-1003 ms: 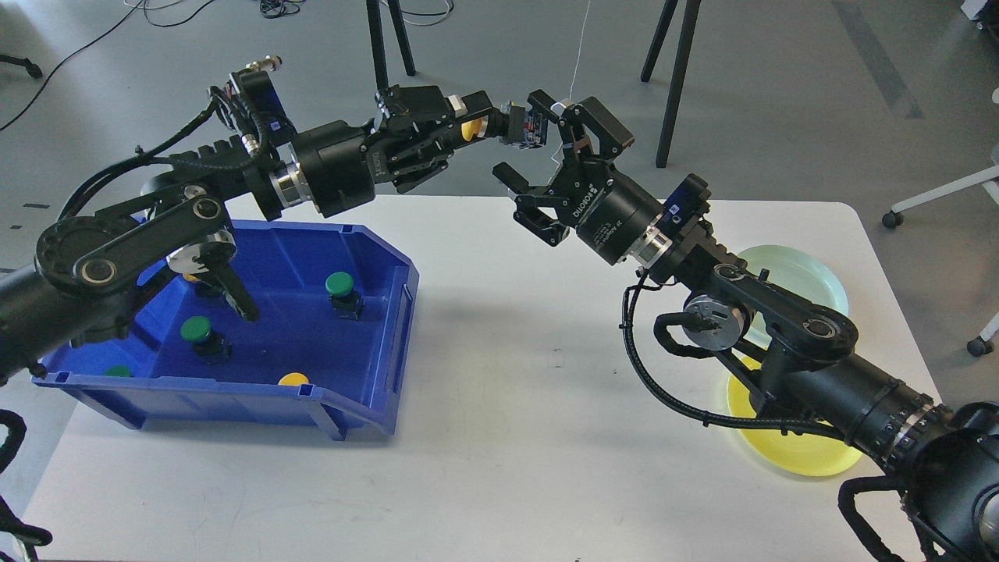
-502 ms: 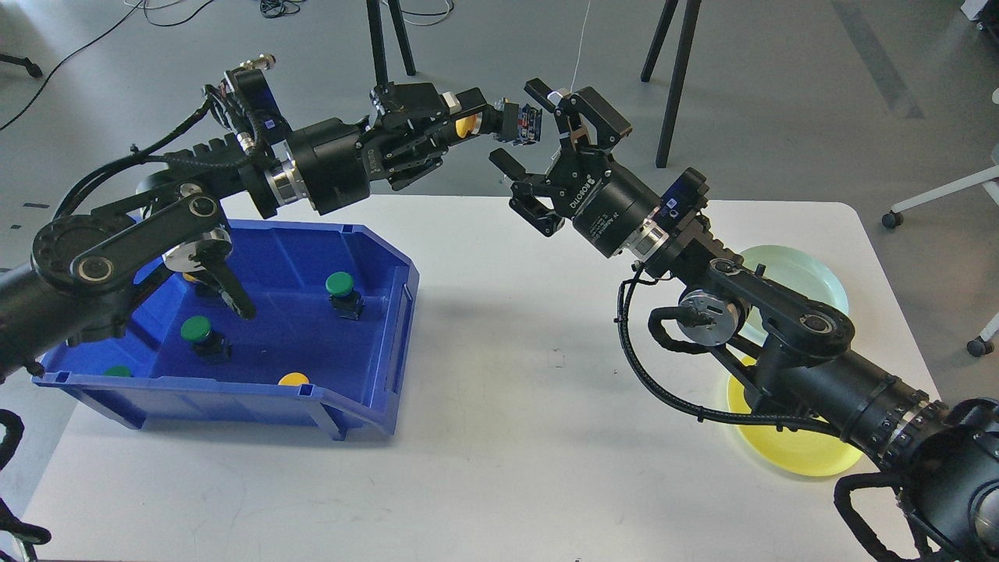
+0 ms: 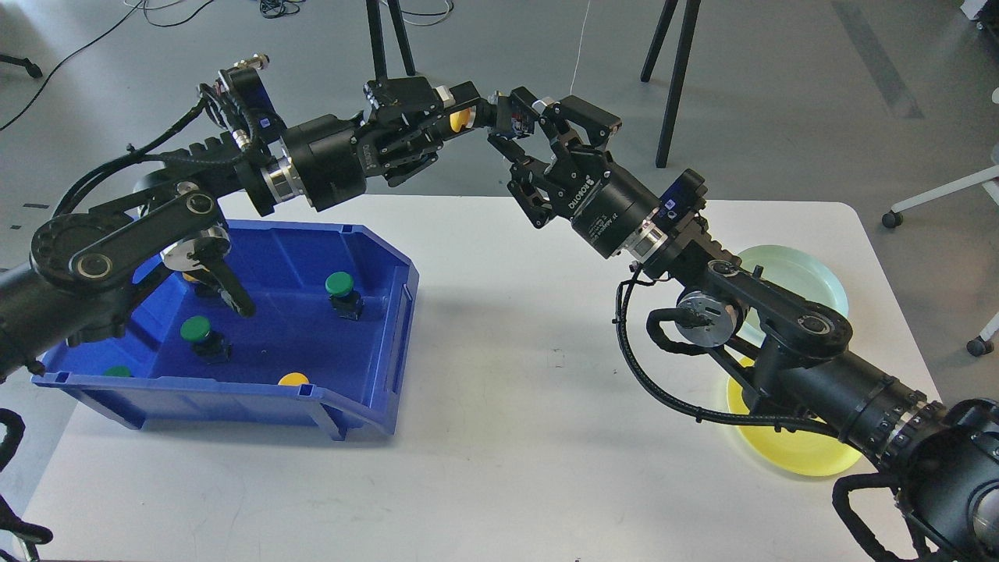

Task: Pass button and place on color plate
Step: 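Bring the right gripper to the left gripper and grasp the button, then open the left gripper and carry the button toward the yellow plate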

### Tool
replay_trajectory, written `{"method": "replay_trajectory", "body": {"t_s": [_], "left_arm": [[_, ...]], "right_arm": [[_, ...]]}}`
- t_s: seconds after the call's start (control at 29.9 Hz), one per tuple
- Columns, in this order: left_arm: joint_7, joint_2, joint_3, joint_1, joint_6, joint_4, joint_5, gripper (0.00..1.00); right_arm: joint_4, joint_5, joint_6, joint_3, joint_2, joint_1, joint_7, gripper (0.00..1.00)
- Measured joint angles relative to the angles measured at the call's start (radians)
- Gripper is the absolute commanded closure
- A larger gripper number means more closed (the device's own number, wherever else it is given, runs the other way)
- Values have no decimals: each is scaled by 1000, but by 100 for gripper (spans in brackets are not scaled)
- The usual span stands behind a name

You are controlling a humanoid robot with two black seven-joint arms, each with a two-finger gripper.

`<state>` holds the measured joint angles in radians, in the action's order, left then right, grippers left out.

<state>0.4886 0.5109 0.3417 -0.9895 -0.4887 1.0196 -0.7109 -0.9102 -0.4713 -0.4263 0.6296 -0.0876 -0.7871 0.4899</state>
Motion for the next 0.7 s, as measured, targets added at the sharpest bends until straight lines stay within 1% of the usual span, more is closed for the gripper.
{"method": "replay_trajectory", "body": {"t_s": [0.2, 0.23, 0.3, 0.4, 0.43, 0.57, 0.7], "left_arm": [[0, 0, -1, 0, 0, 0, -1, 90], [0, 0, -1, 0, 0, 0, -1, 87], [0, 0, -1, 0, 0, 0, -1, 74], [0, 0, -1, 0, 0, 0, -1, 34], [0, 0, -1, 0, 0, 0, -1, 25], [0, -2, 6, 2, 0, 2, 9, 16], [0, -2, 6, 3, 0, 0, 25, 14]], "right_arm": [[4, 0, 20, 0, 6, 0, -1, 91], [4, 0, 23, 0, 7, 0, -1, 91], [4, 0, 28, 0, 7, 0, -1, 93], [4, 0, 33, 0, 7, 0, -1, 95], [4, 0, 33, 0, 7, 0, -1, 96], [5, 0, 35, -1, 6, -1, -3, 98], [3, 0, 35, 0, 0, 6, -2, 99]]}}
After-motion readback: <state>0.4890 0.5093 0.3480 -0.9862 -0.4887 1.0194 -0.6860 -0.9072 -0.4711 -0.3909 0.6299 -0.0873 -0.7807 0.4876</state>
